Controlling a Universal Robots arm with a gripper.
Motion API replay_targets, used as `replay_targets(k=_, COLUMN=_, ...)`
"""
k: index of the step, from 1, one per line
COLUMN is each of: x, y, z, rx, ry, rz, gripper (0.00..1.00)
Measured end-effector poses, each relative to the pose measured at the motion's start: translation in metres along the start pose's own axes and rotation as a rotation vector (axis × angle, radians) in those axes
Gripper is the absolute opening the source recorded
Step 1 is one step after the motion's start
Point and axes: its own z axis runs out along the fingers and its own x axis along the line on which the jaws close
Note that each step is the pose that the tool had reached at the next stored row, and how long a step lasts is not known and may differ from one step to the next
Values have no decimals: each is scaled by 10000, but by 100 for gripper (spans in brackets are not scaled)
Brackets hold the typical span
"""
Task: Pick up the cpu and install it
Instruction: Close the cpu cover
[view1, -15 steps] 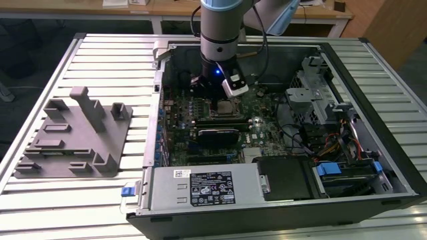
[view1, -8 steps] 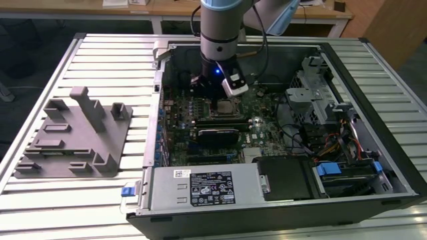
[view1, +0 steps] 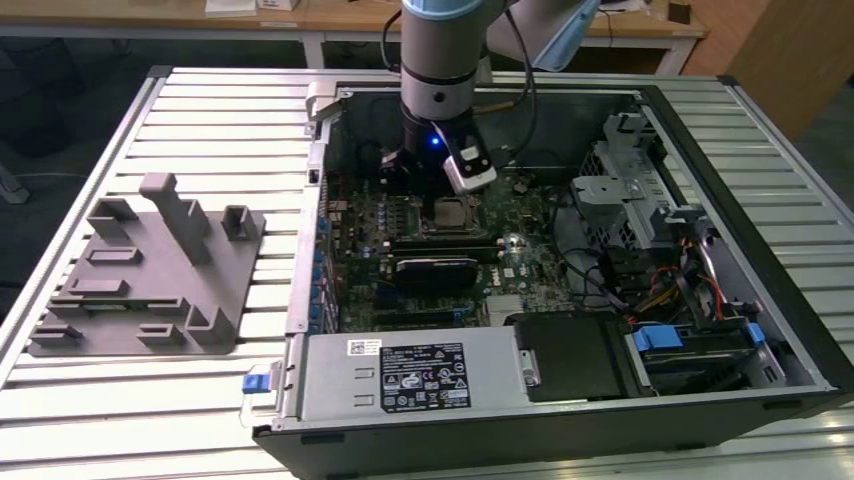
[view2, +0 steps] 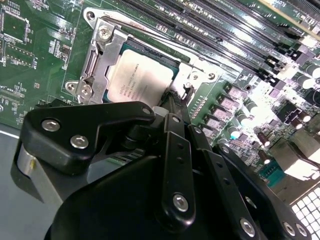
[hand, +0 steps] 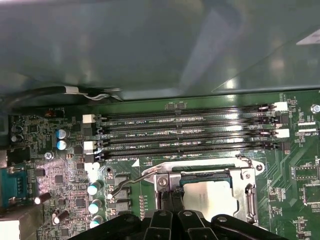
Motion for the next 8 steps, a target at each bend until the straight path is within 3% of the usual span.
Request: replay_targets(k=8, x=5, y=0, z=-22, rx=-8, ry=-3, rz=1, gripper=11)
